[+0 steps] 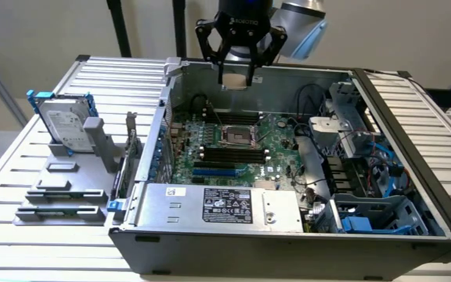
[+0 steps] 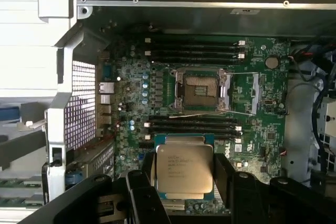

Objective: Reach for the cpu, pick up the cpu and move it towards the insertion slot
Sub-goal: 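Pick up the cpu and move it towards the insertion slot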

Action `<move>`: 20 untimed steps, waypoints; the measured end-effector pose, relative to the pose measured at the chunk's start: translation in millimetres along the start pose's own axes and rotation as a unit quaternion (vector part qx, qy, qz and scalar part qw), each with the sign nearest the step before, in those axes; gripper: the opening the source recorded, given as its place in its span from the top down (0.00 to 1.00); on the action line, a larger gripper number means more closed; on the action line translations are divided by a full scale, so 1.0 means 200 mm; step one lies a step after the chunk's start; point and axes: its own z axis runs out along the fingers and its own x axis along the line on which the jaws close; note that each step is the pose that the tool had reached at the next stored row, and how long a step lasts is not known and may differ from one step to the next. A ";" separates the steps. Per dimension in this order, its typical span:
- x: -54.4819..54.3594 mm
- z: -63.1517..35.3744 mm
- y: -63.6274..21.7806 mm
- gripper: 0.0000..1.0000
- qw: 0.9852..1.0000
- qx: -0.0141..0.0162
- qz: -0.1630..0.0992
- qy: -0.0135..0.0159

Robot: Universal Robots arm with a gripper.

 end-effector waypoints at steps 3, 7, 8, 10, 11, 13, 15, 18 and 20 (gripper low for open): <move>-0.04 0.012 0.032 0.45 1.000 0.000 0.000 0.000; -0.08 0.041 0.057 0.45 1.000 0.000 0.000 0.000; -0.09 0.048 0.060 0.45 1.000 0.000 0.000 0.000; -0.10 0.061 0.065 0.45 1.000 -0.001 0.001 0.000; -0.10 0.066 0.067 0.45 1.000 -0.002 0.001 0.000; -0.11 0.073 0.071 0.45 1.000 -0.005 0.002 0.000; -0.11 0.079 0.076 0.45 1.000 -0.008 0.002 0.000; -0.11 0.090 0.089 0.45 1.000 -0.010 0.003 0.000; -0.12 0.097 0.102 0.45 1.000 -0.010 0.003 0.000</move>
